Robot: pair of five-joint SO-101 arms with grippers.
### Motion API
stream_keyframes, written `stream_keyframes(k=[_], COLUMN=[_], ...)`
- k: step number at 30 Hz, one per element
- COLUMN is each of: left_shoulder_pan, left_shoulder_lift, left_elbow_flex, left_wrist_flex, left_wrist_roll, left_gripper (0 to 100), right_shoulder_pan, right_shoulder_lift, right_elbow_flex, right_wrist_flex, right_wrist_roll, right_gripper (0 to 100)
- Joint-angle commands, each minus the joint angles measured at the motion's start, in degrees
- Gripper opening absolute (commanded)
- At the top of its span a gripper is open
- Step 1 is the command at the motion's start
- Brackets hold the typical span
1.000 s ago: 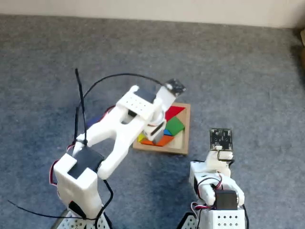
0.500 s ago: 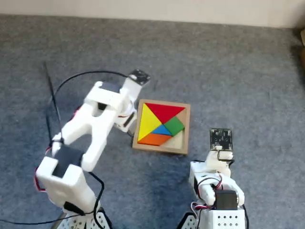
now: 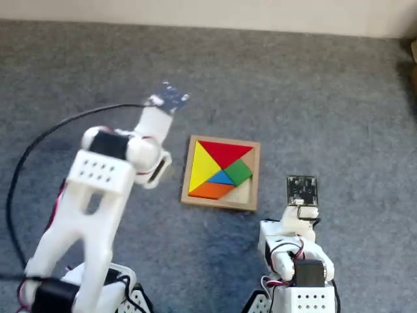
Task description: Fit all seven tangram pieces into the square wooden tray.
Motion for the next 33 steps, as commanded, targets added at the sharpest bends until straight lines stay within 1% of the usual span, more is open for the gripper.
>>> stream_keyframes(k=[1, 7, 11, 13, 15, 18, 21, 24, 28, 33], left_shoulder_pan=[-3.9, -11.4, -16.8, -18.6, -20.0, -21.7, -21.9, -21.9, -21.8, -21.7], left_shoulder_lift=[-7.9, -17.3, -18.8, -18.8, -18.8, -18.8, -18.7, -18.5, -12.8, 2.9], left_elbow_flex=[3.1, 8.9, 11.2, 12.4, 13.8, 16.0, 18.9, 21.4, 22.0, 13.0], left_wrist_flex=[0.8, 1.0, 1.0, 1.0, 0.7, 0.4, -2.8, -6.8, -9.8, -10.1], left_wrist_roll=[1.1, 1.1, 0.8, -1.7, -3.2, -3.5, -3.5, -3.5, -4.6, -5.4], left_gripper=[21, 21, 21, 21, 21, 23, 30, 29, 29, 28], right_shoulder_pan=[0.5, 0.5, 0.5, 0.5, 0.5, 0.5, 0.5, 0.5, 0.5, 0.5], right_shoulder_lift=[-0.8, -0.8, -0.8, -0.8, -0.8, -0.8, -0.8, -0.8, -0.8, -0.8], right_elbow_flex=[7.9, 7.9, 7.9, 7.9, 7.9, 7.9, 7.9, 7.9, 7.9, 7.9], right_wrist_flex=[0.4, 0.4, 0.4, 0.4, 0.4, 0.4, 0.4, 0.4, 0.4, 0.4], right_wrist_roll=[-0.2, -0.2, -0.2, -0.2, -0.2, -0.2, -0.2, -0.2, -0.2, -0.2], right_gripper=[0.5, 0.5, 0.5, 0.5, 0.5, 0.5, 0.5, 0.5, 0.5, 0.5])
